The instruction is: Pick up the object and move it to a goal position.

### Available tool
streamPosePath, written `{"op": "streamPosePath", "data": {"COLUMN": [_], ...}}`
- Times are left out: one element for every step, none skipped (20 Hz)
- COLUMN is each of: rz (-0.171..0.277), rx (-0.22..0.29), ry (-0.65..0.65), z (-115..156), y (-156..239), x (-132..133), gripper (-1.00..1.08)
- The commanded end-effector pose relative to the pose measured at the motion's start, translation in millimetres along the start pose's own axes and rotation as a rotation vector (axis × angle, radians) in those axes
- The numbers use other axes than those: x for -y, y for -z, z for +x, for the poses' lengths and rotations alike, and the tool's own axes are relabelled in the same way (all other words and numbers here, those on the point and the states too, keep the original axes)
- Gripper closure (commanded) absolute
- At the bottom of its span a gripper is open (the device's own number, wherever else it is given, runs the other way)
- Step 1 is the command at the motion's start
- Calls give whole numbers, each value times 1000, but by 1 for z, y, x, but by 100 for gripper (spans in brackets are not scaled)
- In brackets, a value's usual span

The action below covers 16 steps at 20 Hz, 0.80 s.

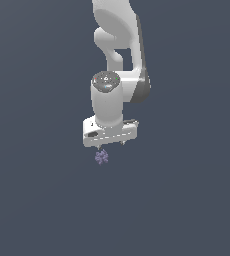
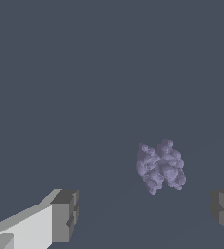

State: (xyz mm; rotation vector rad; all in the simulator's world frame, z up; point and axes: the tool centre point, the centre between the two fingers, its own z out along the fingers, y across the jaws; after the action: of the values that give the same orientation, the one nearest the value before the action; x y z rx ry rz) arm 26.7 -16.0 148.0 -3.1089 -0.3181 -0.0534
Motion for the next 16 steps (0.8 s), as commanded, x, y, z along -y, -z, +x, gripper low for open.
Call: {"op": "streamPosePath", "data": {"rz": [-4,-5,-6,-7,-7,-8,-8,-9,-9,-9,-9,-9,-9,-9,-9,-9], "rx": [10,13,16,19,22,25,27,29,31,32,34,35,36,36,36,37], "ry": [45,61,76,90,102,114,124,133,142,149,155,160,164,167,168,169], "z": [-2,-2,-3,-4,-5,-5,-6,-6,-7,-8,-8,-8,-9,-9,-9,-9], "y": [-14,-19,-24,-28,-32,-35,-39,-42,-44,-46,-48,-50,-51,-52,-53,-53], "x": [-13,-17,-21,-25,-28,-31,-34,-37,-39,-41,-42,-44,-45,-45,-46,-46], "gripper": [-92,-92,-92,-92,-92,-92,-92,-92,-92,-92,-92,-92,-92,-92,-92,-92]}}
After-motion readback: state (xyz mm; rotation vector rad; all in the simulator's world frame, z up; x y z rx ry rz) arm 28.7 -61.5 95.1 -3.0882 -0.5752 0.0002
